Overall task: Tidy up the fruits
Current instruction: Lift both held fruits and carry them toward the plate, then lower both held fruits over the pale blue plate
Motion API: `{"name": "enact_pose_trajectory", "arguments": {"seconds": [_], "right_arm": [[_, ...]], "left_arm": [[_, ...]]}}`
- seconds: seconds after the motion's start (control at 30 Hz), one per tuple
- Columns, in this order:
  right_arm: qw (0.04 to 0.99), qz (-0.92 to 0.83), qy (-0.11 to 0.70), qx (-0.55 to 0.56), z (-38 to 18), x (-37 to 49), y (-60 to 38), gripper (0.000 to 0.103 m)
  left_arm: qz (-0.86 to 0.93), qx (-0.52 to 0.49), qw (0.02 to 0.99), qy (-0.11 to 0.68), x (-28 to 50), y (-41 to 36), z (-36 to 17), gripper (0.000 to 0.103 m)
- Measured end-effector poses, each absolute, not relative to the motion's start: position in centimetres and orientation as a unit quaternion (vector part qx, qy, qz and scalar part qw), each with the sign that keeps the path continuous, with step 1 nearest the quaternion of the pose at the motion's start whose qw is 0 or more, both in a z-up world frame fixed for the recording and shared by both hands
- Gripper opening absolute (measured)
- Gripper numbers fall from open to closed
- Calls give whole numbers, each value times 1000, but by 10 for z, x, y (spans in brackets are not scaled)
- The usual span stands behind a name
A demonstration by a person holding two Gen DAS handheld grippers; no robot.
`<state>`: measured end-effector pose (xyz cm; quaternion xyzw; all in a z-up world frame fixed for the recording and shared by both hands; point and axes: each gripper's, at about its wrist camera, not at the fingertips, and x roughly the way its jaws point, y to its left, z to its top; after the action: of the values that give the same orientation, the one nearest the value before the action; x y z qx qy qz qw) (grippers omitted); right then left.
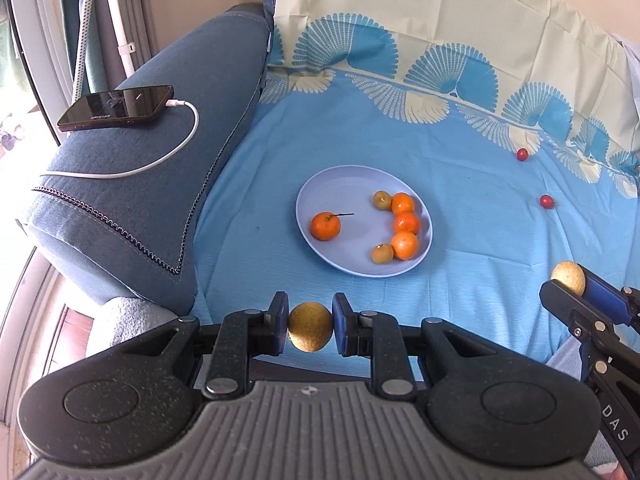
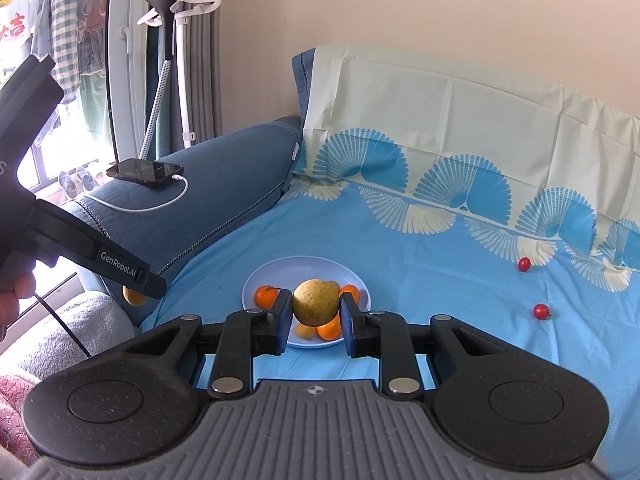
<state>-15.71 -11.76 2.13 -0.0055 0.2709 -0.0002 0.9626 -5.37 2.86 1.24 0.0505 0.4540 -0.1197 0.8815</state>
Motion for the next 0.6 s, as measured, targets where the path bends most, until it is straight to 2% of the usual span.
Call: {"name": "enact_pose_trajectory", "arguments": {"seconds": [0.6], "right_arm": [[955, 2, 298, 5, 9, -143, -119, 27]], "left_arm": [[-117, 56, 871, 474, -37, 22, -5, 26]]}}
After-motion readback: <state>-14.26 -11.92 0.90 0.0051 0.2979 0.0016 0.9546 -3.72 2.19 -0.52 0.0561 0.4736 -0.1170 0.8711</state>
